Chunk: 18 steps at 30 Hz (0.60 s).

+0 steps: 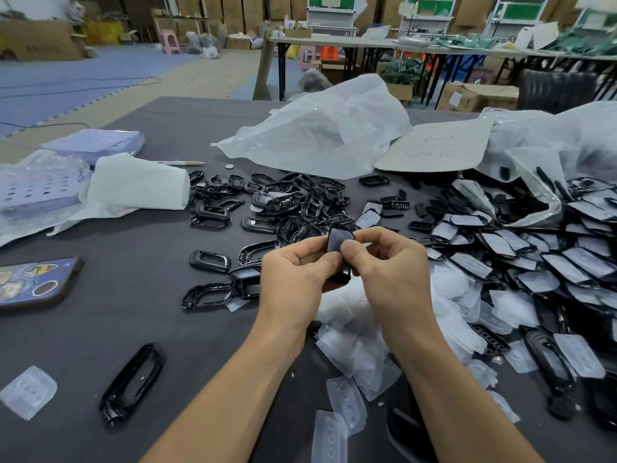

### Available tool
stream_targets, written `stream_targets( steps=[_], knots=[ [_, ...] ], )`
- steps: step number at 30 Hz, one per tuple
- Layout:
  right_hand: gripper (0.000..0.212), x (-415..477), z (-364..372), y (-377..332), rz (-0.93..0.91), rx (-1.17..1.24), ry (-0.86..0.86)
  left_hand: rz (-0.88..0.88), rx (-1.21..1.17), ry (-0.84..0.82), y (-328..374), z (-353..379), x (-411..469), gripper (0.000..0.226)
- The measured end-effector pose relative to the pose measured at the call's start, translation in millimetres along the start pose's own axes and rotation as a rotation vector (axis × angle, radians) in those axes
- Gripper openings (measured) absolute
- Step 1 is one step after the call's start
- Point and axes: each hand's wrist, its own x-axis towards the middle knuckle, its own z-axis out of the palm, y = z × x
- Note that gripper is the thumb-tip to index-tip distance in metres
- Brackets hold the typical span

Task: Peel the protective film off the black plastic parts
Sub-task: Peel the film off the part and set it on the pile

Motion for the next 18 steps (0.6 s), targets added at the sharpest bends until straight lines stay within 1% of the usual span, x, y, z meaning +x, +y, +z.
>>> stream_targets(
  steps=[4, 7, 12, 14, 16, 18],
  knots=[
    [0.017, 0.6, -0.6, -0.3, 0.046, 0.023, -0.012, 0.014, 0.023, -0.003, -0.8, 0.6, -0.4, 0.039],
    [0.019, 1.1, -1.1, -1.7, 0.059, 0.015, -0.034, 0.034, 0.048, -0.008, -2.0, 0.7, -0.5, 0.041],
    [0.011, 0.2, -2.9, -1.7, -0.004, 0.01, 0.004, 0.094, 0.124, -0.053, -2.7, 2.3, -0.4, 0.05],
    [0.01, 0.6, -3.6, -1.0, -0.025, 0.006, 0.013, 0.12, 0.155, -0.071, -2.9, 3.4, -1.7, 0.054],
    [0.014, 1.7, -4.0, -0.3, -0.03, -0.001, 0.014, 0.126, 0.168, -0.067, -3.6, 3.2, -2.5, 0.053],
    [0.018, 2.9, -3.6, 0.8, -0.016, 0.026, 0.02, 0.118, 0.188, -0.039, -5.0, 2.5, -2.1, 0.041]
  ],
)
